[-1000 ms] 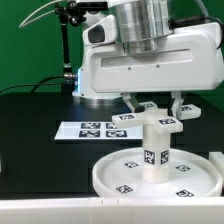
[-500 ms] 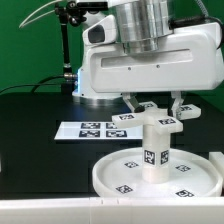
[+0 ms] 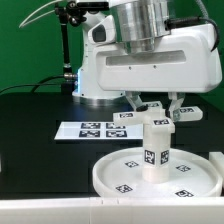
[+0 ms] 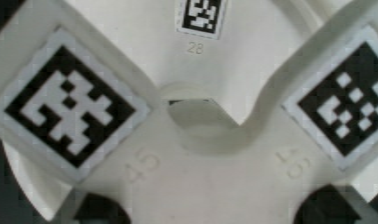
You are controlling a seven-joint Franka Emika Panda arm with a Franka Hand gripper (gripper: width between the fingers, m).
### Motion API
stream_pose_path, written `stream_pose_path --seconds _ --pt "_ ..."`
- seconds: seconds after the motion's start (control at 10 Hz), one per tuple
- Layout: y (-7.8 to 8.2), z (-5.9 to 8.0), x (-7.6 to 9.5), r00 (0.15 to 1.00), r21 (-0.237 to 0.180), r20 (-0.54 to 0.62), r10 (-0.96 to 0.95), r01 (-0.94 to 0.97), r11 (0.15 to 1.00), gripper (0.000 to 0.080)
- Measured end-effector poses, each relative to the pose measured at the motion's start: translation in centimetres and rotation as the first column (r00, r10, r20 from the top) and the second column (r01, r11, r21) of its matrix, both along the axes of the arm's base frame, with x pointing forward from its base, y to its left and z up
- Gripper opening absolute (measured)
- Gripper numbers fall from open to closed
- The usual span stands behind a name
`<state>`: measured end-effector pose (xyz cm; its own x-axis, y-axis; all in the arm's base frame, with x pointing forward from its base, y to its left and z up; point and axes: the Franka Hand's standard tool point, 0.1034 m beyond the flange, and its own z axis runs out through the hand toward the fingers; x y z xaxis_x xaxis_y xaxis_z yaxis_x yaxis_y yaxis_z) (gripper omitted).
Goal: Assemble round table
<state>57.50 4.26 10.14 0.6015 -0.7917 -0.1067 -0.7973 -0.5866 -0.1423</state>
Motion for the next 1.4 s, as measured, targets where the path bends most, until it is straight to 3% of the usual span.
stream_pose_path --seconds 0.4,0.6,0.8,1.2,1.4 --pt "-0.12 0.03 0.11 0.966 0.031 -0.027 -0.258 0.259 0.965 0.0446" --pt "-0.11 0.09 -0.18 0.890 0.055 -0.046 -0.453 0.455 0.889 0.0446" --pt "-0.09 0.08 -0.29 0.776 0.048 -0.092 -0.624 0.629 0.776 0.0446" --pt "-0.16 0.11 0.01 0.641 0.057 -0.128 -0.757 0.767 0.639 0.0446" --pt "0.01 0.05 -0.01 0.655 0.059 -0.125 -0.745 0.755 0.653 0.0453"
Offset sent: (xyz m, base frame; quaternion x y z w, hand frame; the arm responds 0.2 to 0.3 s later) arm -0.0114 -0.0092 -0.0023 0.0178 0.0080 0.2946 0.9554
